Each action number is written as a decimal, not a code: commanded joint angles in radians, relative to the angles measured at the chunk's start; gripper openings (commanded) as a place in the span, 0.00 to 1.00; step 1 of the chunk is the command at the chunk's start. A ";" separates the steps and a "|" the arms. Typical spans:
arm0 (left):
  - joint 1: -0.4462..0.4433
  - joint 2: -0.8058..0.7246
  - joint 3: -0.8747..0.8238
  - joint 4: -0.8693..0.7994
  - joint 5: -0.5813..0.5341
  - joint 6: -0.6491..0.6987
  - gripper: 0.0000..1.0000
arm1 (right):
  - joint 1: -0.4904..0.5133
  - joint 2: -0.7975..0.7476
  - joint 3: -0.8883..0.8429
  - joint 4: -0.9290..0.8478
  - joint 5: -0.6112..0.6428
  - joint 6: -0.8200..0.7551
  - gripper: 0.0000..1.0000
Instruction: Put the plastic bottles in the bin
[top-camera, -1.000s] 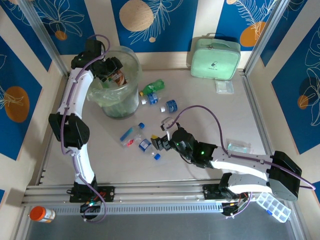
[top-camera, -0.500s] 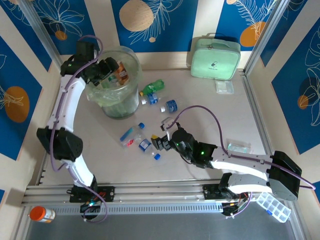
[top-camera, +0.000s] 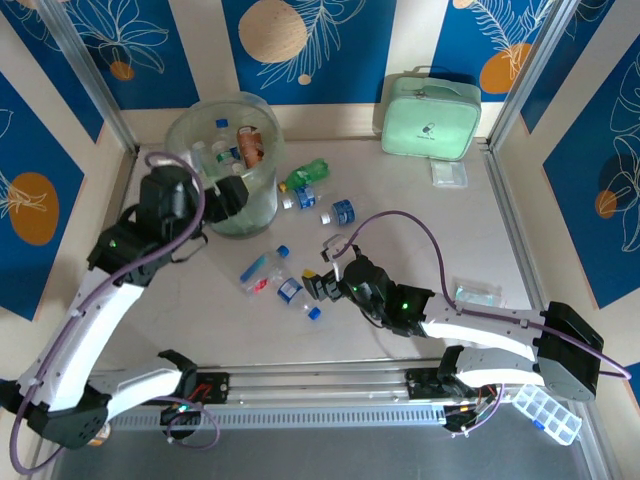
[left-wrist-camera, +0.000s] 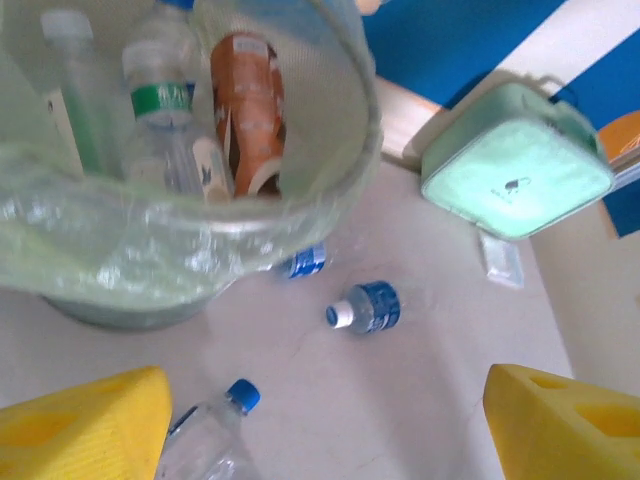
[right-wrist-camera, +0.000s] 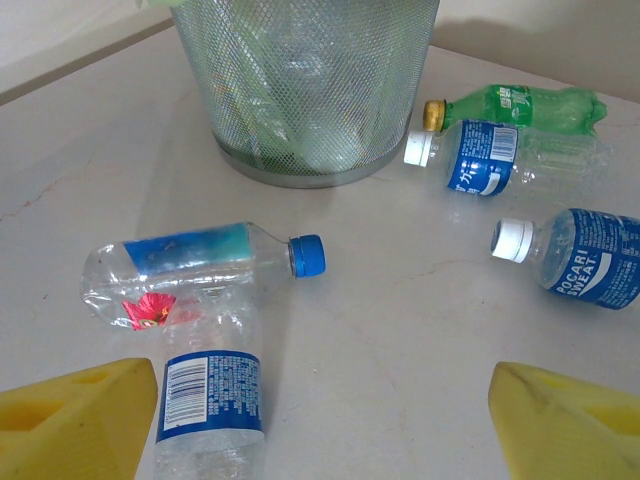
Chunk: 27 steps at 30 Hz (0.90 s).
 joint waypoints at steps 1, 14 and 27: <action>-0.078 -0.041 -0.151 0.077 -0.113 -0.021 0.81 | -0.007 0.014 0.033 0.014 -0.002 0.008 0.87; -0.161 -0.175 -0.621 0.484 -0.051 0.046 0.83 | -0.061 0.128 0.089 -0.045 -0.090 0.049 0.86; -0.158 -0.311 -0.782 0.531 -0.227 -0.004 0.85 | -0.142 0.358 0.238 -0.209 -0.245 0.100 0.84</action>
